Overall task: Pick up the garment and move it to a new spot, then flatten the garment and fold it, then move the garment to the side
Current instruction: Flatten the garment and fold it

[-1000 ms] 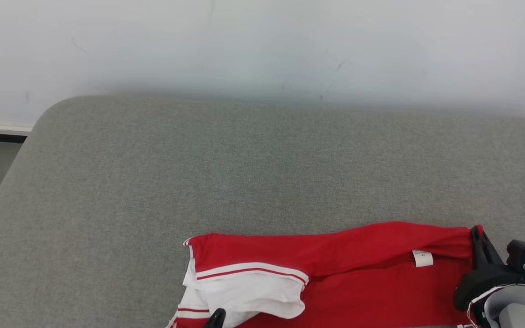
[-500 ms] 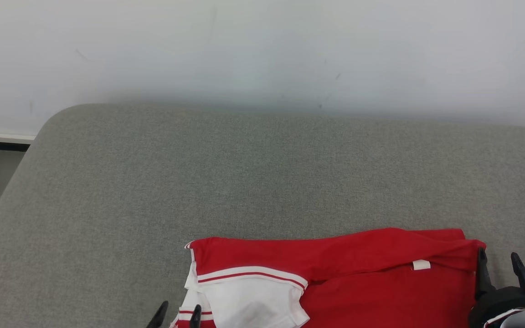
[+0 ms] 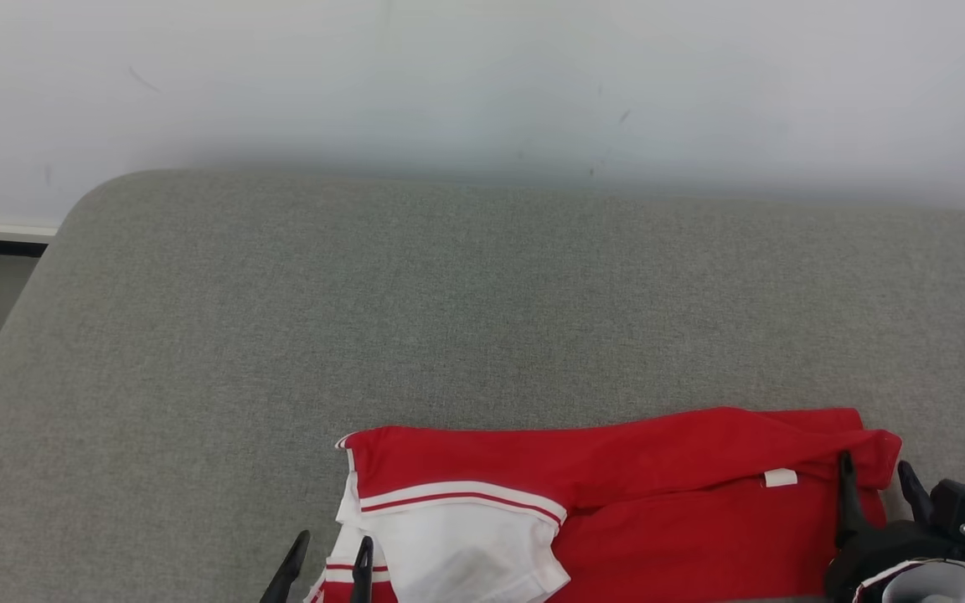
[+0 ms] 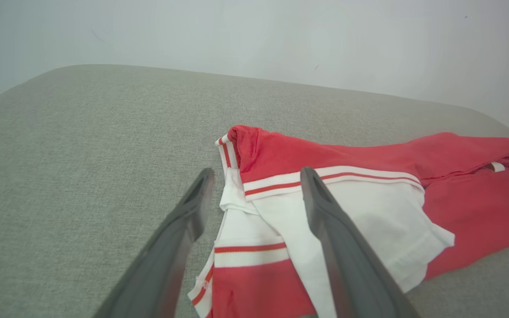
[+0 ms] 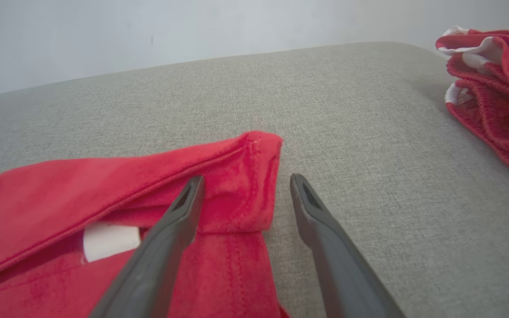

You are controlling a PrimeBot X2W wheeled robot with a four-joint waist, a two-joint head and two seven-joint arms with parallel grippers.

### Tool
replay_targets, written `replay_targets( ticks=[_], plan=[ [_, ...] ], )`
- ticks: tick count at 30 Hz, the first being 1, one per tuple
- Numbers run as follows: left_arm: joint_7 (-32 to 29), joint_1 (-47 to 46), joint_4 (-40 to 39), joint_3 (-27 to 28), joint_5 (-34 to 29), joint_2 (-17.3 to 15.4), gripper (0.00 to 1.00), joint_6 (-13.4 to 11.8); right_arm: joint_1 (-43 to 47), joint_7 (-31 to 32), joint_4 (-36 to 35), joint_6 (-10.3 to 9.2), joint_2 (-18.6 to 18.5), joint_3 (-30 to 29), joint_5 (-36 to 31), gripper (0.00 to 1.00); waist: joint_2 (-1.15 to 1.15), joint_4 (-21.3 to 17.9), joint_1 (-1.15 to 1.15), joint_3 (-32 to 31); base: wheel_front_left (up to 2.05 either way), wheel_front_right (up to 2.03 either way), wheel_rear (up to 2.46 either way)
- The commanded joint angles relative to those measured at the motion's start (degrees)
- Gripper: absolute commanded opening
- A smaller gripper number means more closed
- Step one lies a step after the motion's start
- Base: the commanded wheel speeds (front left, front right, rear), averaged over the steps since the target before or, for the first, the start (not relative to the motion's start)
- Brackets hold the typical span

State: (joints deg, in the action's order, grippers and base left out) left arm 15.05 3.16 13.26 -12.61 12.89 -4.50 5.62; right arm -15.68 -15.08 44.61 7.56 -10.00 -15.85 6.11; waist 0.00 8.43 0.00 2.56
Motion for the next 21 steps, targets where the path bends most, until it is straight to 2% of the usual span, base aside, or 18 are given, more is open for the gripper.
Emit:
replay_targets(
  ticks=[1, 7, 19, 20, 21],
  plan=[
    [0.2, -0.8, 0.0, 0.5, -0.8, 0.5, 1.00, 0.4, -1.2, 0.0, 0.3, -0.13, -0.4, 0.2, 0.6, 1.00, 0.00, 0.1, 0.00, 0.6, 0.00, 0.00, 0.00],
    [0.2, -1.3, 0.0, 1.5, -1.9, 1.2, 1.00, 1.3, -2.7, 0.0, 0.1, -0.13, -0.9, -0.1, 2.1, 1.00, 0.00, 0.2, 0.00, 2.0, 0.00, 0.00, 0.00],
    [0.2, -2.1, 0.1, 1.6, -2.0, 1.6, 1.00, 1.9, -2.5, 0.1, 6.7, -0.13, -0.5, 3.2, 4.7, 1.00, 0.00, 1.0, 0.00, 3.5, 0.00, 0.00, 0.00],
    [0.2, -2.2, 0.1, 1.6, -2.0, 1.6, 1.00, 1.9, -2.6, 0.1, 7.3, -0.13, -0.6, 3.6, 5.1, 0.98, 0.00, 1.0, 0.00, 3.6, 0.00, 0.00, 0.00],
    [0.2, -2.3, 0.1, 1.6, -2.0, 1.7, 1.00, 1.8, -2.8, 0.2, 7.7, -0.13, -0.8, 4.0, 5.4, 0.75, 0.00, 1.1, 0.00, 3.8, 0.00, 0.00, 0.00]
  ],
)
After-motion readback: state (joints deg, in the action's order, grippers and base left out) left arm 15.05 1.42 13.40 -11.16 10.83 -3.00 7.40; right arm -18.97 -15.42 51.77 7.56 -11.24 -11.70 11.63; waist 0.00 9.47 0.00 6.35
